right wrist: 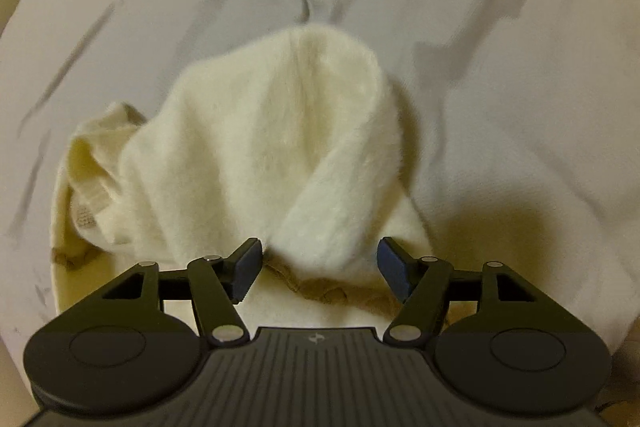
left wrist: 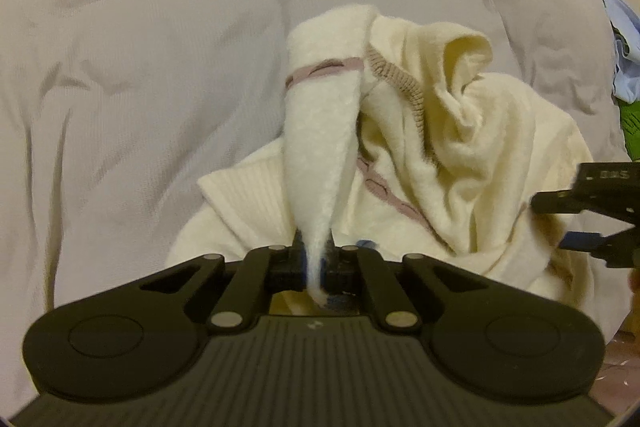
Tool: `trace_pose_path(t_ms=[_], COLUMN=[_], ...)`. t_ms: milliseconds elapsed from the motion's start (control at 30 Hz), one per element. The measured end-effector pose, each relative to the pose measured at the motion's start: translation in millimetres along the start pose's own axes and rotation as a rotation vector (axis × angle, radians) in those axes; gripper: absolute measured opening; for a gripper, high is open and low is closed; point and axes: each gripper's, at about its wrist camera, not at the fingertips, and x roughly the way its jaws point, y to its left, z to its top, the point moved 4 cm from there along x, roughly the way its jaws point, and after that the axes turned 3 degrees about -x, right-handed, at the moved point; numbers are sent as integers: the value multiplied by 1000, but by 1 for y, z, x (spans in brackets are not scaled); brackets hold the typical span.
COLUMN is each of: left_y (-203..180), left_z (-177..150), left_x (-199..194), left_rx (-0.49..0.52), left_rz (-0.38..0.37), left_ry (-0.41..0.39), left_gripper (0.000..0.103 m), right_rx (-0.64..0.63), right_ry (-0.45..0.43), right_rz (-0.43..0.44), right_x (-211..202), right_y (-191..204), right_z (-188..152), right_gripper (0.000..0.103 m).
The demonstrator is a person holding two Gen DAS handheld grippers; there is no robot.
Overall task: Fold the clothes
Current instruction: 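Grasp the sweater edge with the left gripper while the right gripper grasps another edge, then lift the sweater with both grippers and shake it out flat onto the bed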
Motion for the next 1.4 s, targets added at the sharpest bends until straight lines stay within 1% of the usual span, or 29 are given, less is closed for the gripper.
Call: trace_pose_path(t_ms=[33,67,100,133,200,267,300,367,400,467,600,700,733,767,800,867,900,933,967,1000,1033,1067,1100,1133,1200,1267,1333,1400], left_y=[2,3,5,6,7,9,11,23,32,50,88,109,112,116,120,130,136,142,149,155,161,163,166,168,164,152,136,119], left_z=[0,-1,-1,-1,-2,-2,-1,3,6,14,30,41,44,47,51,64,70,81,90,97,105,105,103,102,88,68,45,23], left_x=[0,0,-1,-2,-6,-19,-26,-50,-64,-92,-151,-189,-200,-212,-221,-226,-227,-219,-206,-189,-171,-155,-139,-124,-102,-77,-47,-20], left_rx=[0,-2,-5,-9,-16,-8,-2,-20,-32,-55,-89,-120,-118,-113,-117,-132,-140,-134,-147,-158,-168,-176,-184,-191,-213,-233,-245,-258], left_rz=[-2,-4,-6,-6,-10,-2,9,25,45,93,200,223,254,290,312,366,395,434,479,508,533,543,548,553,508,443,384,334], left_ry=[2,1,-1,-4,-15,-51,-73,-130,-162,-226,-342,-391,-415,-439,-459,-482,-492,-481,-463,-430,-394,-360,-327,-294,-255,-203,-128,-55], left_gripper=[3,3,3,4,4,5,5,5,4,4,4,5,5,5,5,5,6,12,20,23,27,28,28,27,27,27,27,27], right_rx=[29,31,8,-19,-65,-84,-90,-144,-177,-203,-304,-407,-444,-475,-501,-532,-523,-517,-507,-497,-496,-503,-516,-532,-600,-698,-818,-966], right_ry=[1,-3,-9,-12,-34,-84,-129,-249,-318,-422,-601,-701,-738,-768,-776,-759,-727,-677,-633,-615,-607,-593,-569,-545,-480,-416,-345,-288], right_rz=[21,39,48,52,64,53,40,-13,-45,-78,-90,-71,-63,-49,-29,9,25,21,0,-18,-25,-17,3,16,13,6,-4,-17], right_x=[-1,-2,-6,-9,-24,-45,-59,-92,-111,-145,-205,-237,-246,-255,-258,-254,-245,-232,-217,-205,-198,-191,-181,-171,-146,-119,-85,-53], right_y=[-5,-8,-12,-17,-40,-64,-76,-92,-98,-108,-99,-61,-47,-34,-22,2,11,21,28,34,39,42,42,41,40,43,45,54], right_z=[-1,-2,-4,-7,-18,-24,-24,-22,-17,-4,42,66,77,94,114,149,170,189,203,211,207,199,190,176,144,117,79,41], right_gripper=[51,38,2,3,2,1,1,1,1,1,0,0,0,0,1,1,3,11,16,21,24,28,34,36,36,36,35,35])
